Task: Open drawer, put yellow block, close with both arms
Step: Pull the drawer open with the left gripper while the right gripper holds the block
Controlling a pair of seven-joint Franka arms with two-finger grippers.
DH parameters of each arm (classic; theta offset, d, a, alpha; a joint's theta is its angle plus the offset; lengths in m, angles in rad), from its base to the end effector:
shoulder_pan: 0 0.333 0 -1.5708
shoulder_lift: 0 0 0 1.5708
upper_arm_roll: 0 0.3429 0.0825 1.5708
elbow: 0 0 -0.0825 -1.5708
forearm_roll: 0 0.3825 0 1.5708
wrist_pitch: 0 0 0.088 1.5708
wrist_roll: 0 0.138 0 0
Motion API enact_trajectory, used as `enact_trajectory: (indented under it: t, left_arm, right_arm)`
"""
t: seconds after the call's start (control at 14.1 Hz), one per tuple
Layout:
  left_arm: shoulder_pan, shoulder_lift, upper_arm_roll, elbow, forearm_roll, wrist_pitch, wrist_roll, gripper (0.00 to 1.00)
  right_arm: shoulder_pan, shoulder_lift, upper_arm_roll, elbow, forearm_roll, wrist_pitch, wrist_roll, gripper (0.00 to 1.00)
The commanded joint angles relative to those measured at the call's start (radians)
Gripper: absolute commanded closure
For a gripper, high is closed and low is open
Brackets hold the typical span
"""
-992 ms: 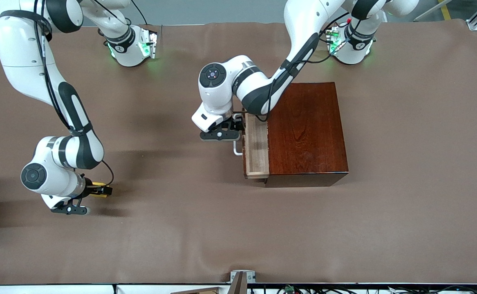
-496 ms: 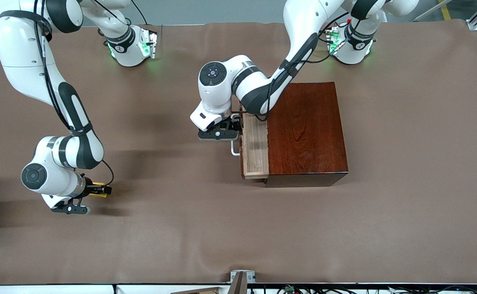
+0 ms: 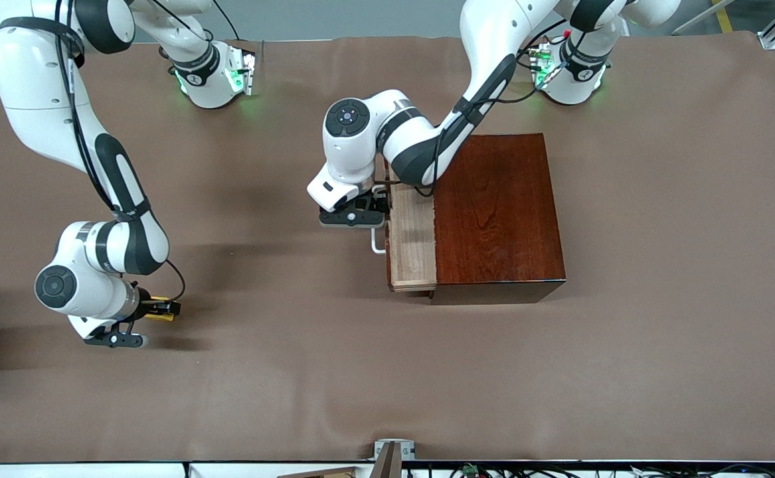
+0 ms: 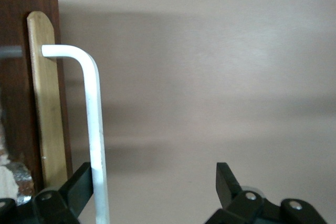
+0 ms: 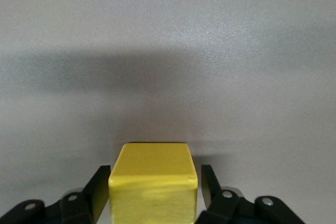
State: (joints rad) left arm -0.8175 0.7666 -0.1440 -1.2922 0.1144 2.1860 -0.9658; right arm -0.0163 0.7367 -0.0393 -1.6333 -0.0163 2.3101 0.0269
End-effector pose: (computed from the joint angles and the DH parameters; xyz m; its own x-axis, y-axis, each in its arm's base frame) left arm 0.4736 -0.6186 0.2945 0.9969 -0.0046 0.0780 -0.0131 -0.9939 0.1097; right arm 0.6960 -0.0366 0.1722 0.9963 -0.0628 -0.0588 -0.0605 -0.9974 0.0393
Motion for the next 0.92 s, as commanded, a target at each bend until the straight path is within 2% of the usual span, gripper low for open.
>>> enact_trajectory:
  t: [0.0, 0.14, 0.28, 0.57, 0.71, 0.85]
  left_arm:
    - [-0.012, 0.046, -0.031, 0.062, -0.027, 0.176, 0.001, 0.00]
    - [-0.012, 0.046, -0.039, 0.070, -0.027, 0.176, 0.001, 0.00]
    - [-0.012, 0.046, -0.043, 0.074, -0.027, 0.178, 0.001, 0.00]
    - [-0.002, 0.020, -0.045, 0.074, -0.029, 0.137, -0.007, 0.00]
    - [0.007, -0.042, -0.031, 0.074, -0.027, 0.019, -0.013, 0.00]
    - [0.046, -0.152, -0.013, 0.071, -0.027, -0.105, -0.010, 0.00]
  right_arm:
    - [-0.022, -0.007, 0.010, -0.003, 0.009, 0.000, -0.024, 0.59]
    - [-0.024, -0.008, 0.010, -0.005, 0.009, -0.002, -0.034, 0.74]
    - [-0.024, -0.013, 0.010, 0.003, 0.009, -0.002, -0.094, 0.99]
    - [-0.024, -0.034, 0.009, 0.027, 0.007, -0.001, -0.238, 1.00]
    - [-0.021, -0.060, 0.009, 0.038, 0.000, -0.027, -0.257, 1.00]
    - [-0.016, -0.097, 0.012, 0.058, -0.001, -0.099, -0.266, 1.00]
